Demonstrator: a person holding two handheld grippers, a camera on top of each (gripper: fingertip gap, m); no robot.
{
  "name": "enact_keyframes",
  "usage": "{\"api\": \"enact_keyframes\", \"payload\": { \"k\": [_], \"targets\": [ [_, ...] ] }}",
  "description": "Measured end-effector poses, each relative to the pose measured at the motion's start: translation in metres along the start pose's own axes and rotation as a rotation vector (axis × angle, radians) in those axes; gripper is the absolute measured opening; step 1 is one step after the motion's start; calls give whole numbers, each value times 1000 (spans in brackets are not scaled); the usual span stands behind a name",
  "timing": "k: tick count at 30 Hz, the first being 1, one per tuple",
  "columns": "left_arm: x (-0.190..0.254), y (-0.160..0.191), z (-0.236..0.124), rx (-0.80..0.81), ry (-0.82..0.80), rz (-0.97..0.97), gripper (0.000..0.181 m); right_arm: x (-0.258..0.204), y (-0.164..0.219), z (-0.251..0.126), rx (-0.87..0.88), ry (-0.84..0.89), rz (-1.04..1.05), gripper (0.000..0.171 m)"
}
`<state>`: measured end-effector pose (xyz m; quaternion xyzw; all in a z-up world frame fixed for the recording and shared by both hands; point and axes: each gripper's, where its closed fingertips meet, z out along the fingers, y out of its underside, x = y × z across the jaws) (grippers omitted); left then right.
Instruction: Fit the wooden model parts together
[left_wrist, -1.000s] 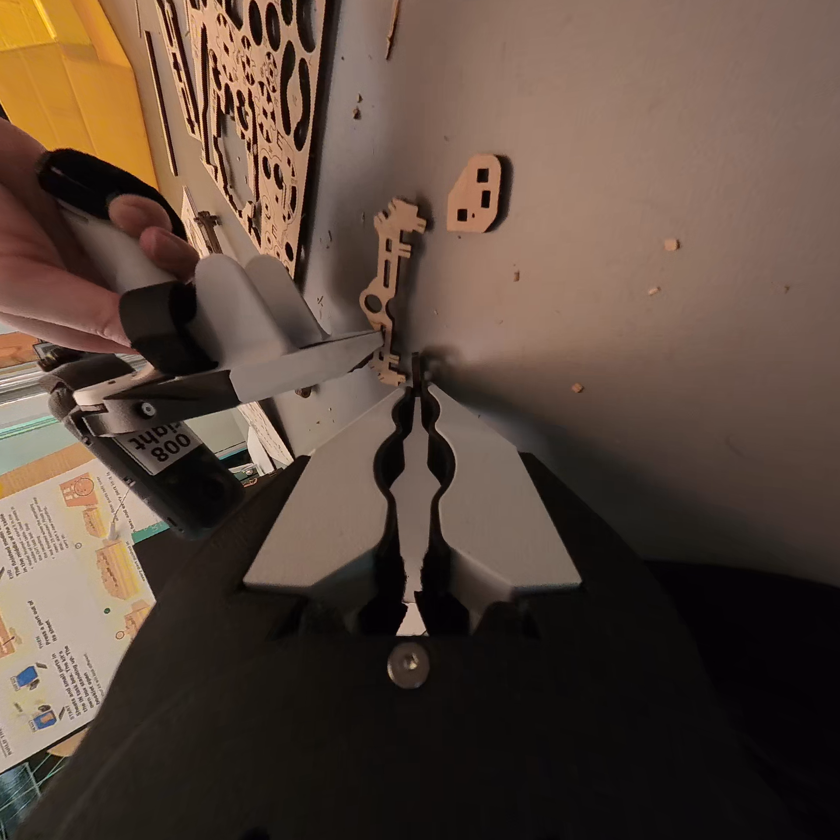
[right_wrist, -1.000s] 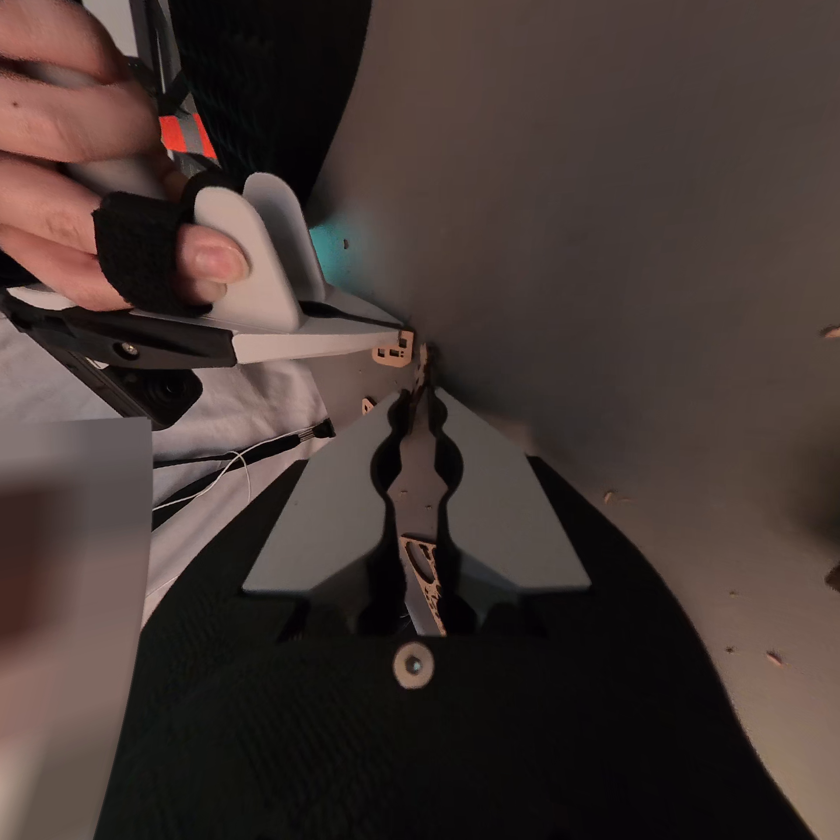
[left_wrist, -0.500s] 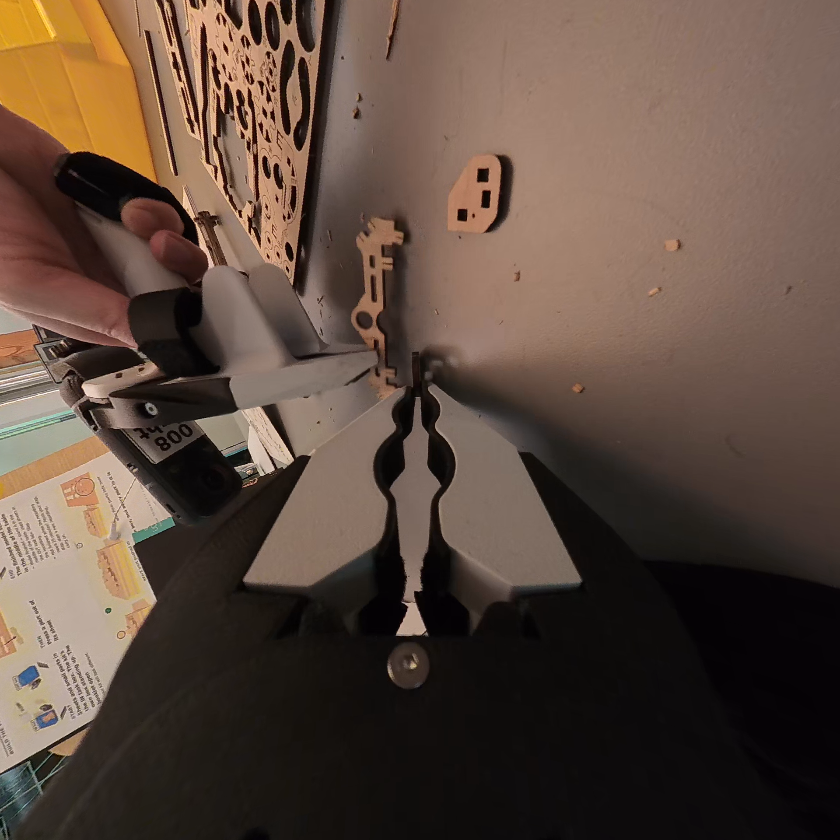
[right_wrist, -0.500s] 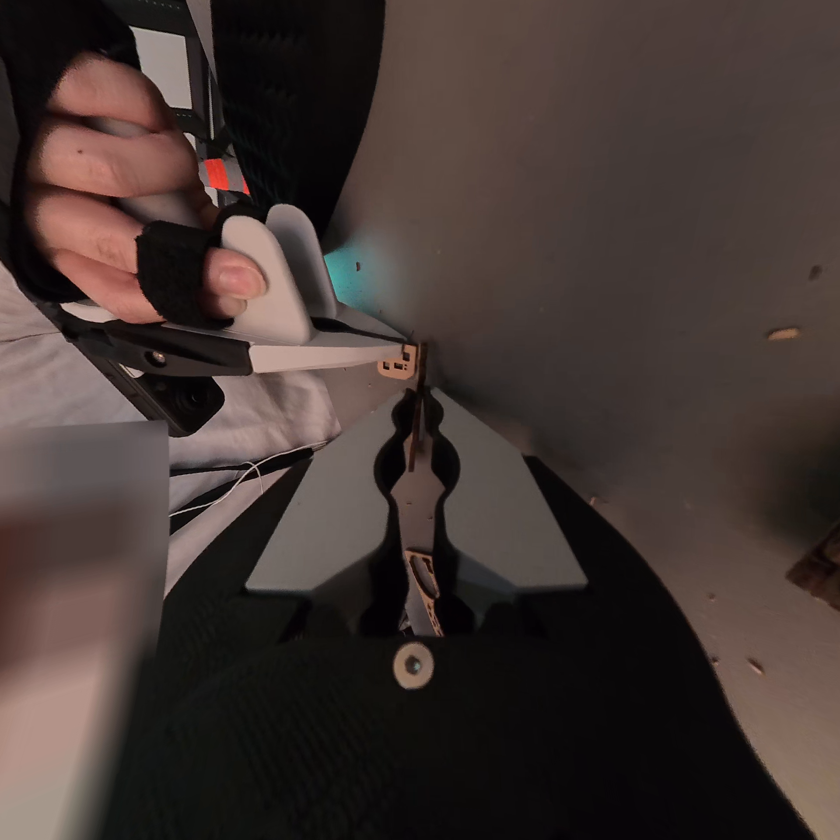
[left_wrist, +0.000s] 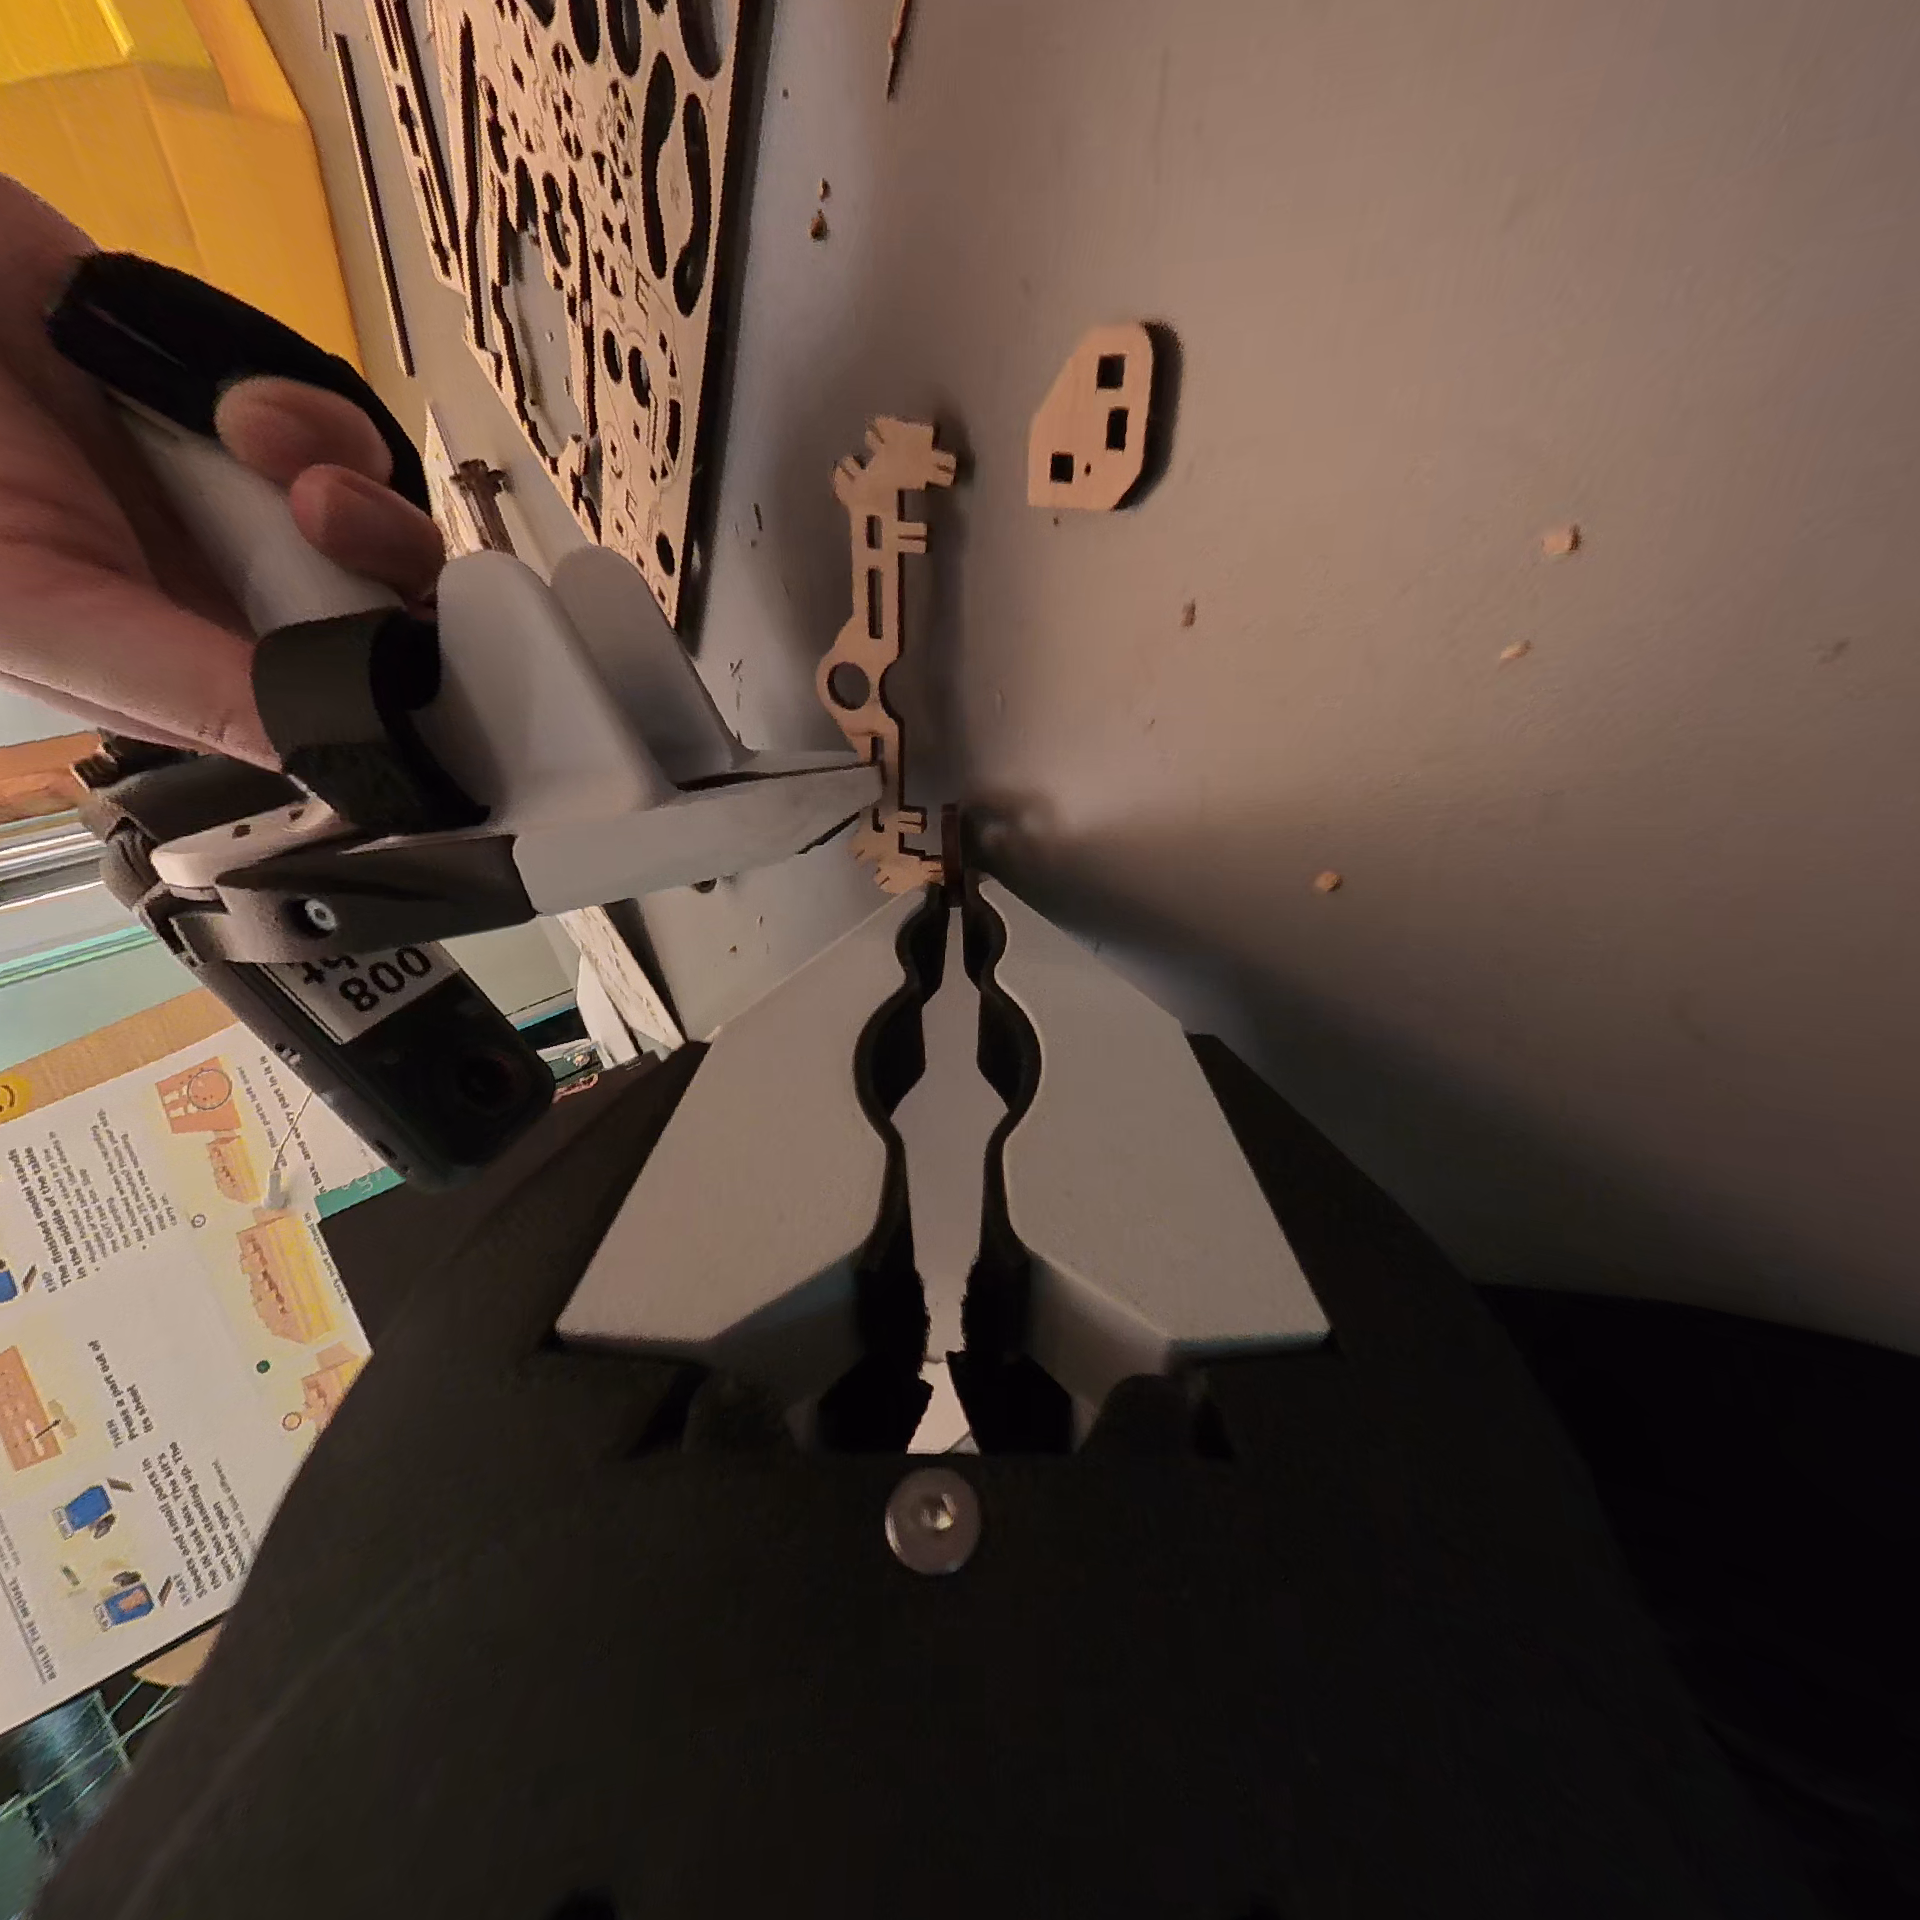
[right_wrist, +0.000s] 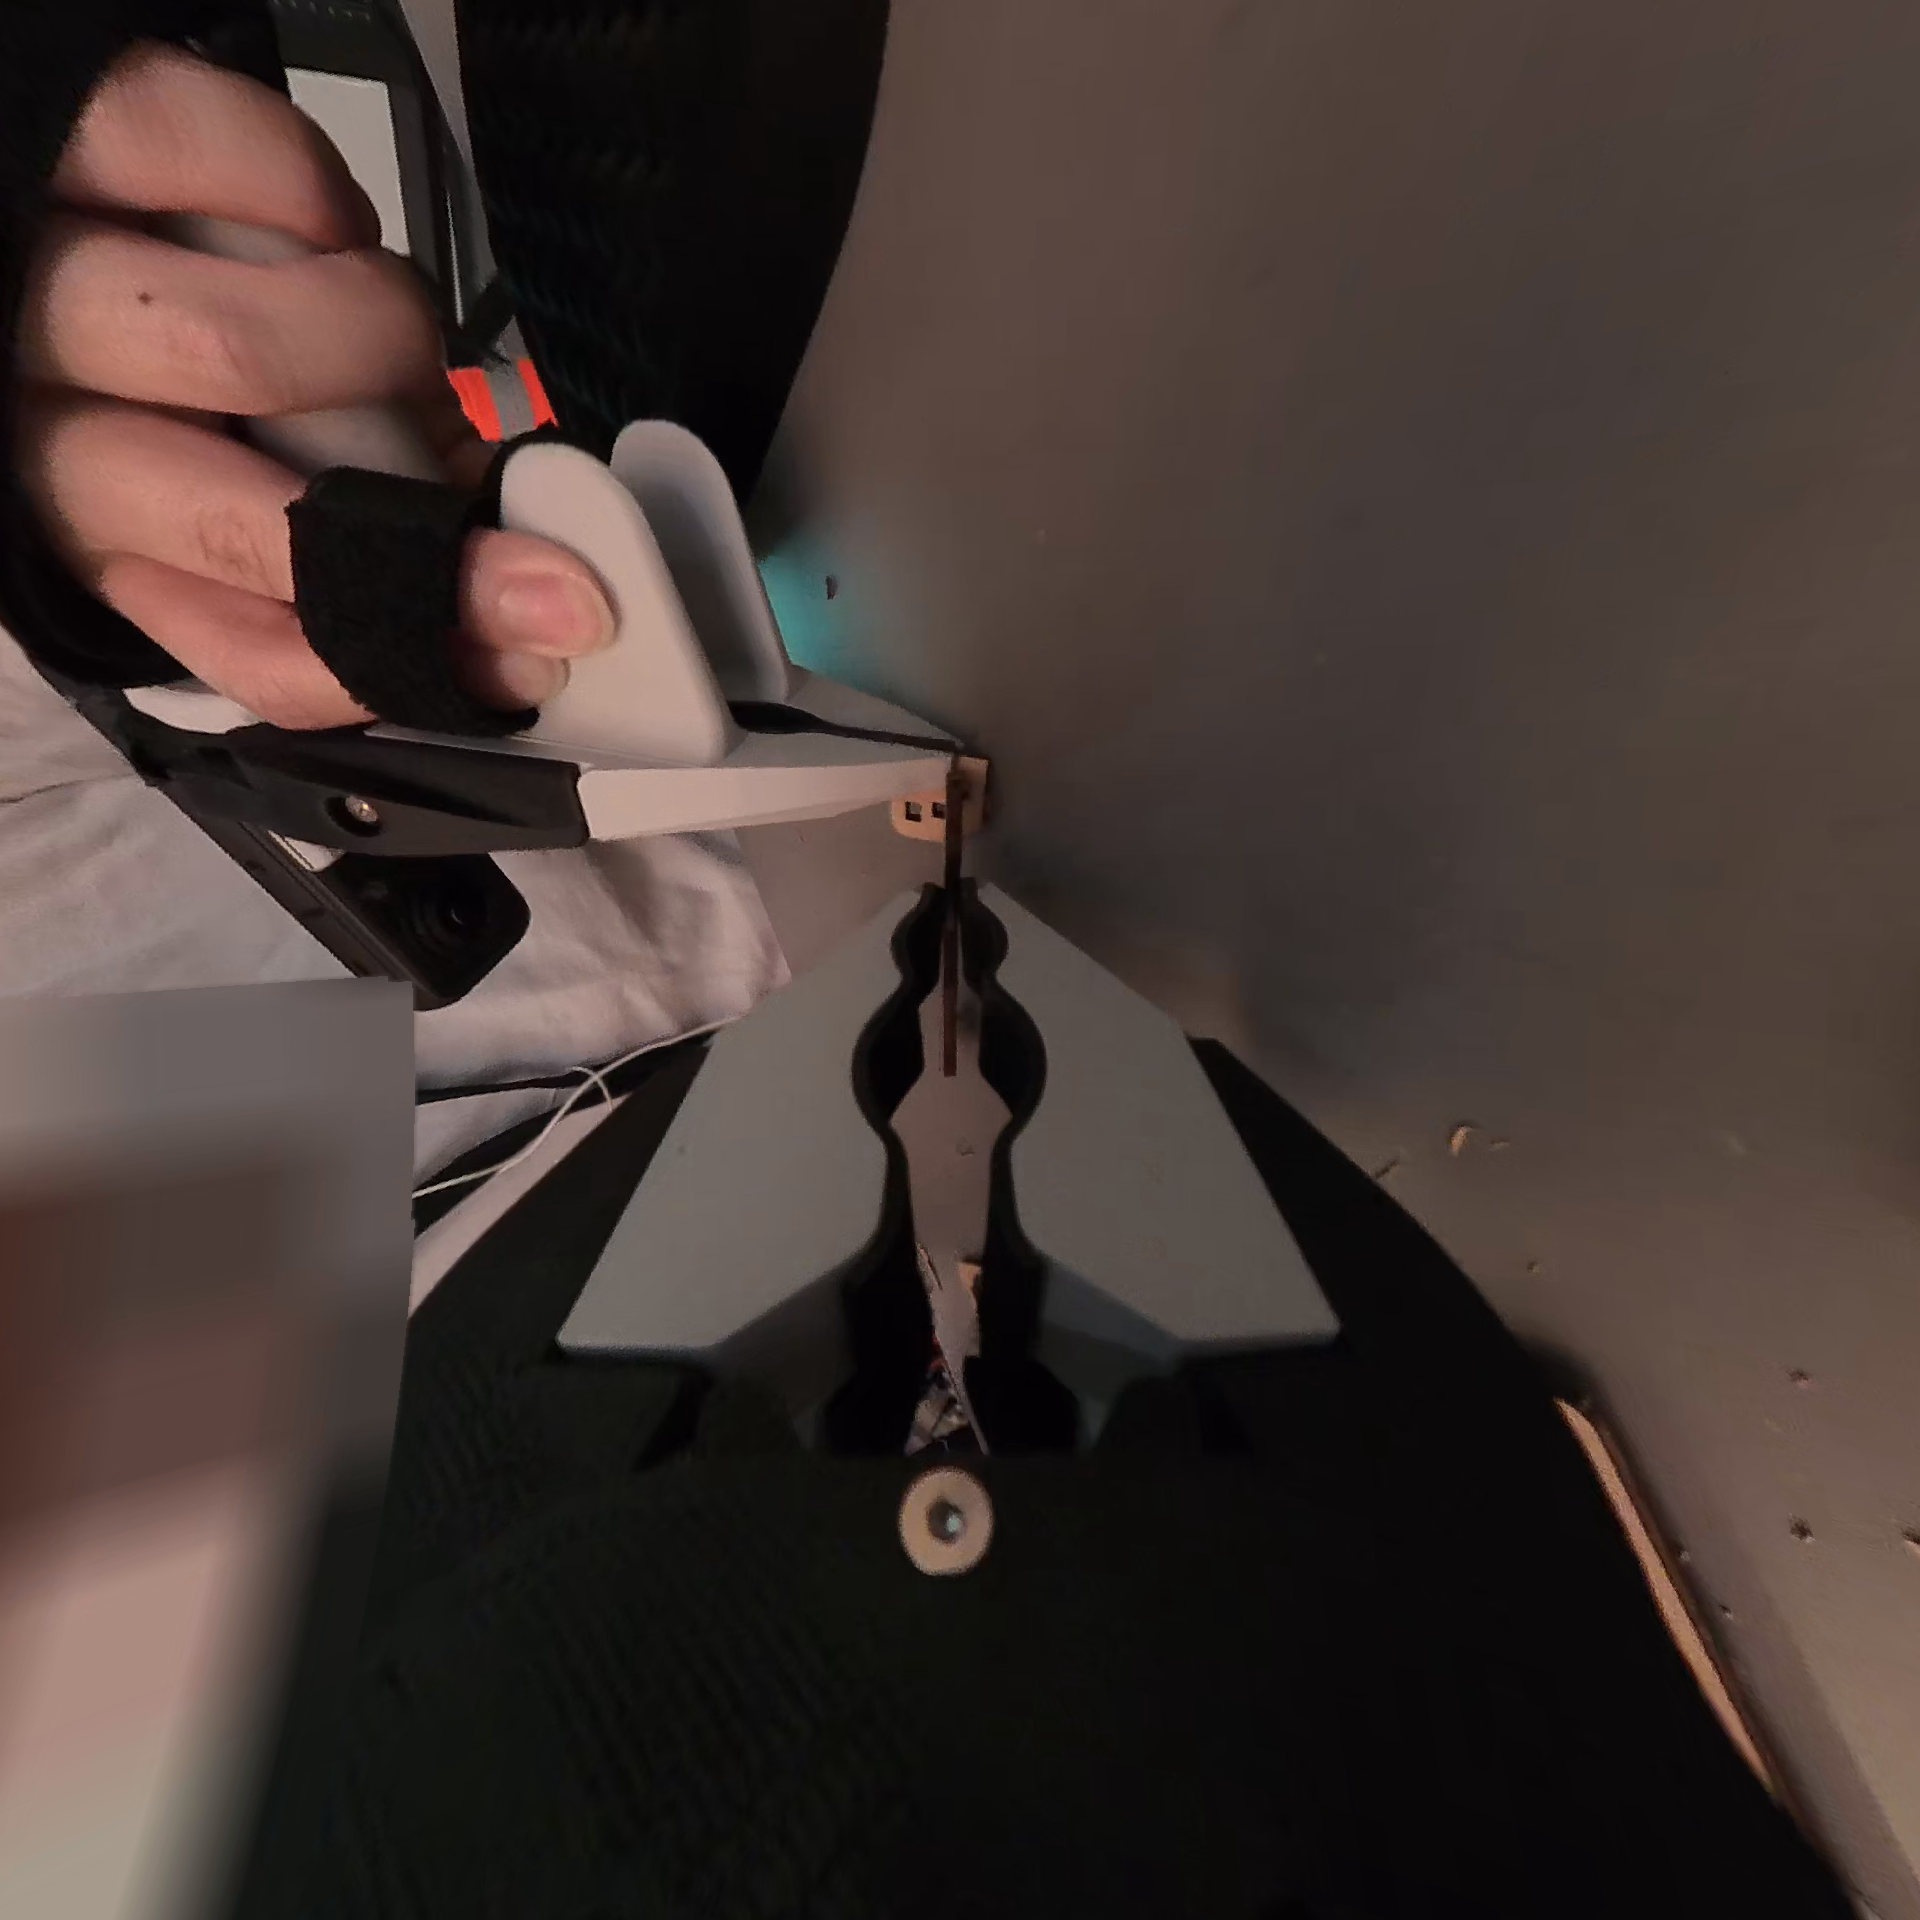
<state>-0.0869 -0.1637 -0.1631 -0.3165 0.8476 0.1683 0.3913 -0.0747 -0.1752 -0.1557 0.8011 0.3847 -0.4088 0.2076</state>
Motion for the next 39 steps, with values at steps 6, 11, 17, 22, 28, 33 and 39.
{"api": "enact_keyframes", "payload": {
  "k": [6,11,17,22,28,33,39],
  "targets": [
    [0,2,0,-11,-12,-4,1,-1,-4,-7,48,-33,39,1],
    [-1,2,1,-14,-21,-1,1,0,-8,-8,66,-11,31,1],
    [-2,2,2,-16,-35,4,1,6,-11,-3,40,32,26,1],
    [-2,1,2,-6,-54,49,1,4,-9,-1,11,31,26,1],
    [-2,1,2,4,-61,54,1,4,-9,-2,7,20,26,1],
    [-3,2,3,2,-67,62,1,5,-10,-3,13,9,34,1],
    [-4,3,3,-2,-75,68,1,4,-10,-4,7,0,46,1]
  ]
}}
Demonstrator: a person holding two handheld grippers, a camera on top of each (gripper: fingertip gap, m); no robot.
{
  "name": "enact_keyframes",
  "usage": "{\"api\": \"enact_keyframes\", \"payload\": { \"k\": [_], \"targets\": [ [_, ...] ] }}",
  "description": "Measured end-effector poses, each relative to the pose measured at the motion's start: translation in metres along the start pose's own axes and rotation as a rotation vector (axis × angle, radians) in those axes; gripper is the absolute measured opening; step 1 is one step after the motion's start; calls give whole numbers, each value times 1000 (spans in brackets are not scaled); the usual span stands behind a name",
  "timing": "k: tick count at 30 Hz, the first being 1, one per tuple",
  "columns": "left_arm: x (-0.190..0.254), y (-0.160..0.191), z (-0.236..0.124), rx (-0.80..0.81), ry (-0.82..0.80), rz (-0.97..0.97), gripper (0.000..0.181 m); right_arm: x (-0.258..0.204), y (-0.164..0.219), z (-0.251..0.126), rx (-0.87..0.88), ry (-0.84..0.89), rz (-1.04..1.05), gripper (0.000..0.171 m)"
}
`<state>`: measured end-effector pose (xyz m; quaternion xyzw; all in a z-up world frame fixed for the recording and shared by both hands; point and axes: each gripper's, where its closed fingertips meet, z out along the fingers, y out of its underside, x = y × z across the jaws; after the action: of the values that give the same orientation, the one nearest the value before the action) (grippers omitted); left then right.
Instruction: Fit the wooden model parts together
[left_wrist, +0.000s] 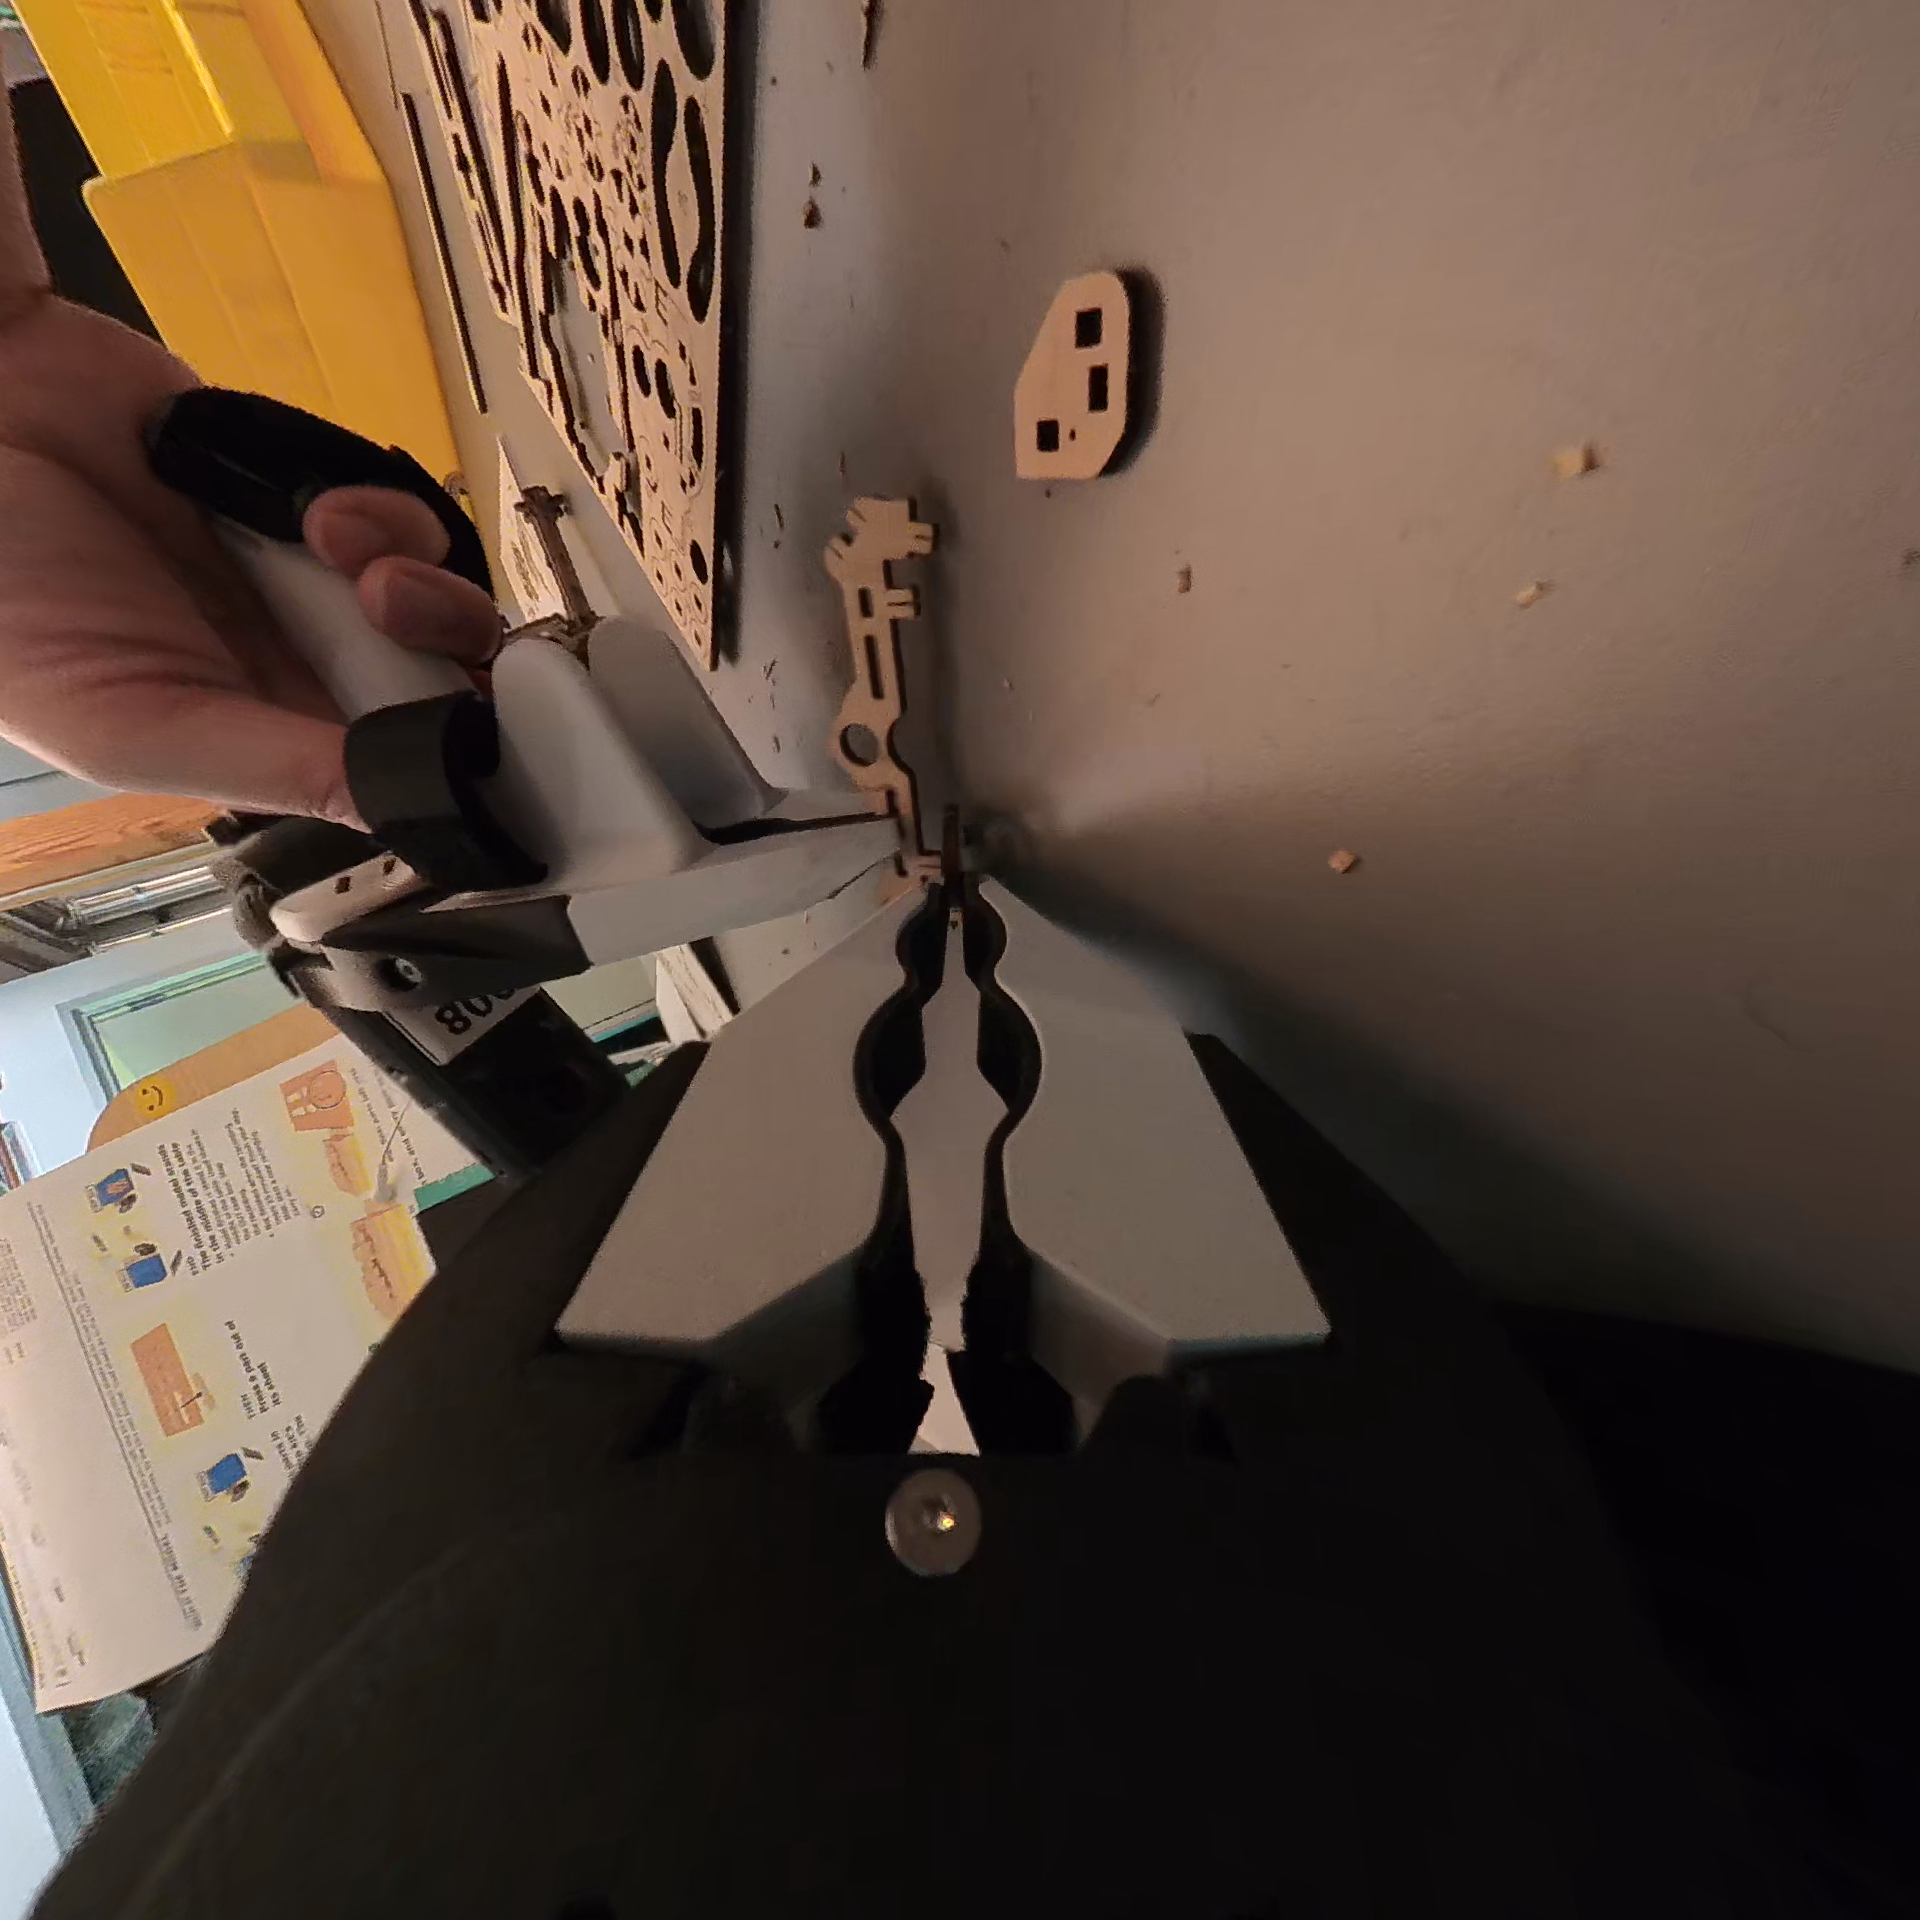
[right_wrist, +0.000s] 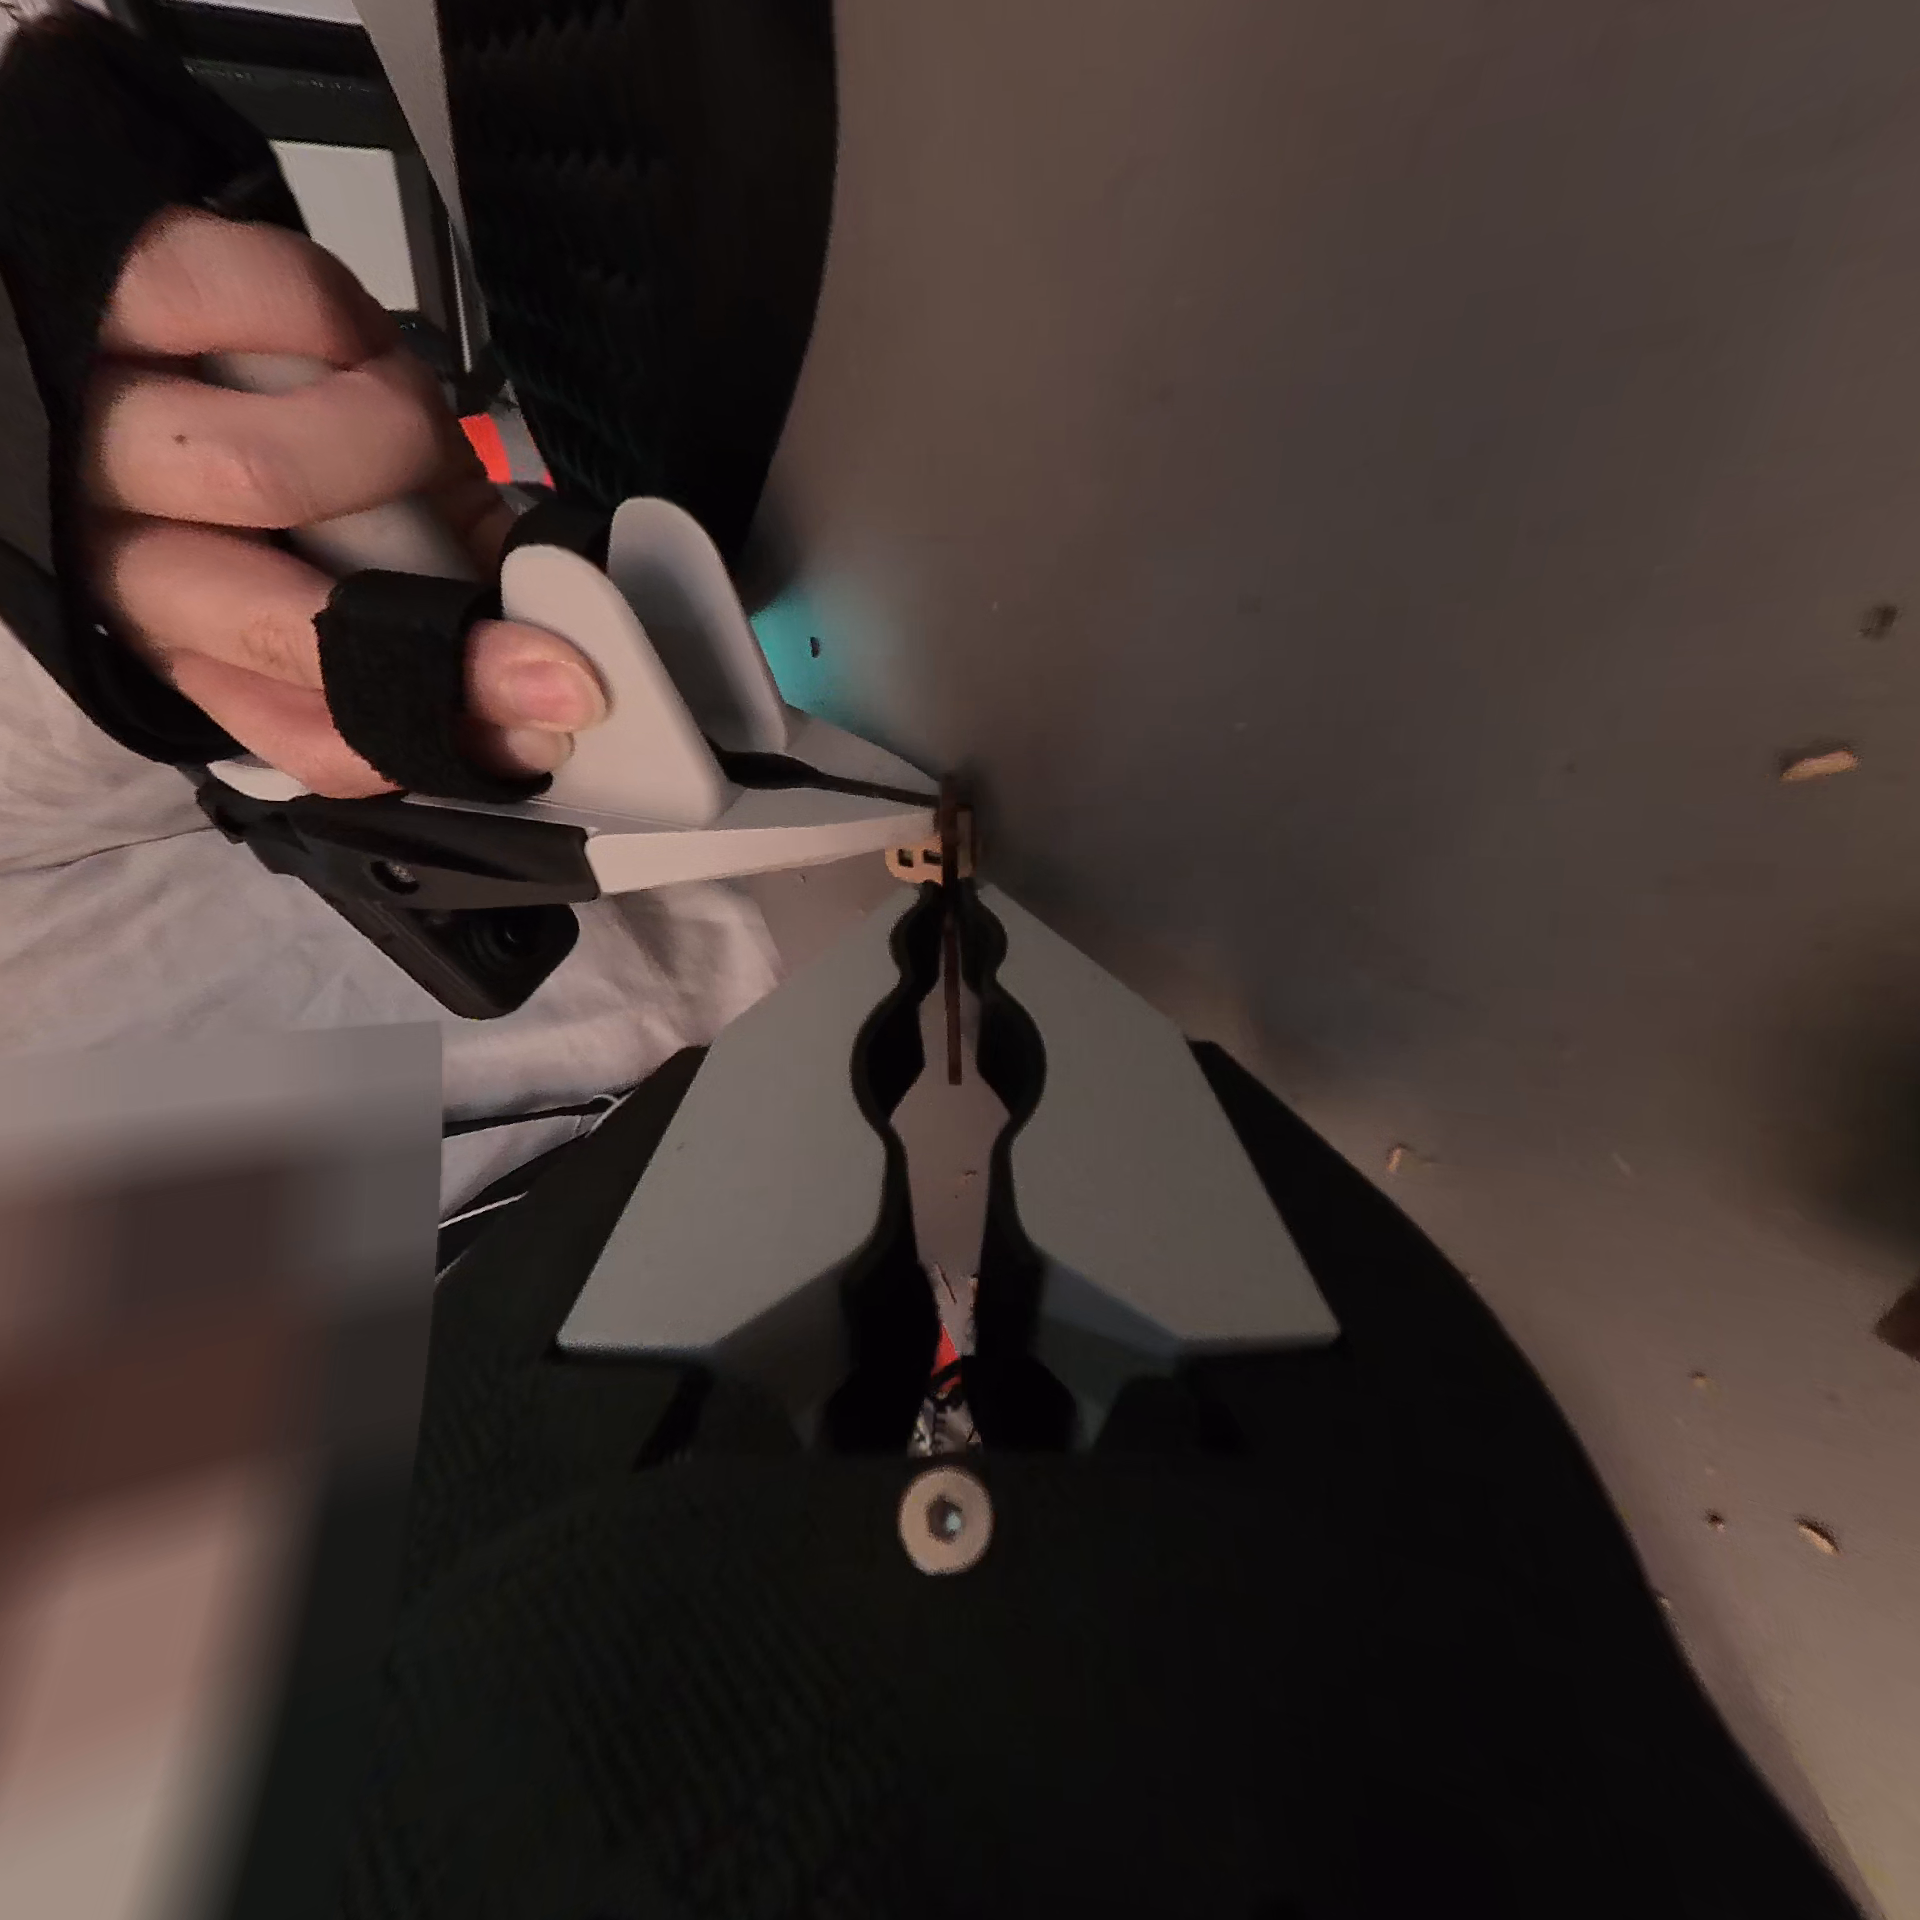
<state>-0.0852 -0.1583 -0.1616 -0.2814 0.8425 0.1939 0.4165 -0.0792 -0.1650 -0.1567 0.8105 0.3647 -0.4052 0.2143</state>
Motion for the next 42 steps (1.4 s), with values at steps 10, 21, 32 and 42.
{"api": "enact_keyframes", "payload": {
  "k": [10,21,32,42],
  "targets": [
    [2,1,0,-6,-2,-16,1,-1,-2,3,7,-25,28,1],
    [3,-4,-2,43,2,-55,1,-1,2,7,-54,-73,66,2],
    [3,-3,-2,39,4,-48,1,-1,2,7,-147,98,52,2],
    [2,-3,-2,64,70,-113,1,2,2,7,-248,284,35,2]
  ]
}}
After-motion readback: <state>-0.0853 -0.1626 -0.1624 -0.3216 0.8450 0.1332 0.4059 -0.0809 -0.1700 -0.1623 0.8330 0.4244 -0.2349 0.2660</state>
